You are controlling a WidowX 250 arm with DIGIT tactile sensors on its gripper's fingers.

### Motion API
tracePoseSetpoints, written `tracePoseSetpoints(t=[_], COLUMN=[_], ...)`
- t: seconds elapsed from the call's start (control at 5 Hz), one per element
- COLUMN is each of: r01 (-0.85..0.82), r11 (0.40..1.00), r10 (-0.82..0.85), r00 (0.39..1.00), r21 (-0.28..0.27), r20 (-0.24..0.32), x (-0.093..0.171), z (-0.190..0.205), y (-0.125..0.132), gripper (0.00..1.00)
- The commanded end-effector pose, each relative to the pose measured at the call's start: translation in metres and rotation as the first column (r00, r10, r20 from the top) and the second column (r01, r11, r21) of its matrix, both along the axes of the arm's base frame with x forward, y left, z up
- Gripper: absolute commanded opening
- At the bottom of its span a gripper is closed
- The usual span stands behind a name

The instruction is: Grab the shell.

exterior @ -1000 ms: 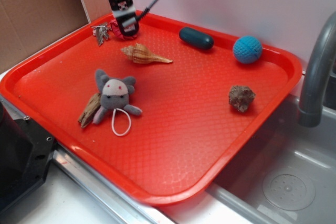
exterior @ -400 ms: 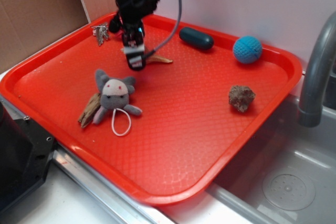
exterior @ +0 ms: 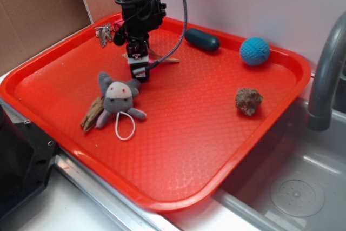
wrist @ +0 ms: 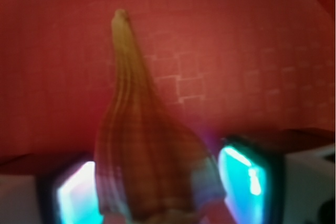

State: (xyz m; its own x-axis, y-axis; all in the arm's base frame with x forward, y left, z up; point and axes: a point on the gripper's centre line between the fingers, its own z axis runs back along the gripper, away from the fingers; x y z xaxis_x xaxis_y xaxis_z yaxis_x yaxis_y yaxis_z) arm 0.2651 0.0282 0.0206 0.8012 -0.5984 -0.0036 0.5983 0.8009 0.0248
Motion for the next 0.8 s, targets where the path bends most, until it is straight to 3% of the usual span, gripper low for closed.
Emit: tracePoseSetpoints(t=[0.0, 0.2, 0.4, 0.6], r01=[-0.252, -0.482, -0.675, -0.71], r11=[0.967, 0.875, 0.732, 0.703], r10=[0.253, 0.483, 0.681, 0.708], r00=[0.954, 0.857, 0.721, 0.691], r21=[-0.029, -0.053, -0.092, -0.05], r20=[0.159, 0.177, 0.127, 0.143], x=[-0.019, -0.042, -0.054, -0.049], z=[0.09, 0.139, 0.19, 0.205], y=[0.012, 0.007, -0.011, -0.035], gripper=[0.0, 0.0, 0.0, 0.0])
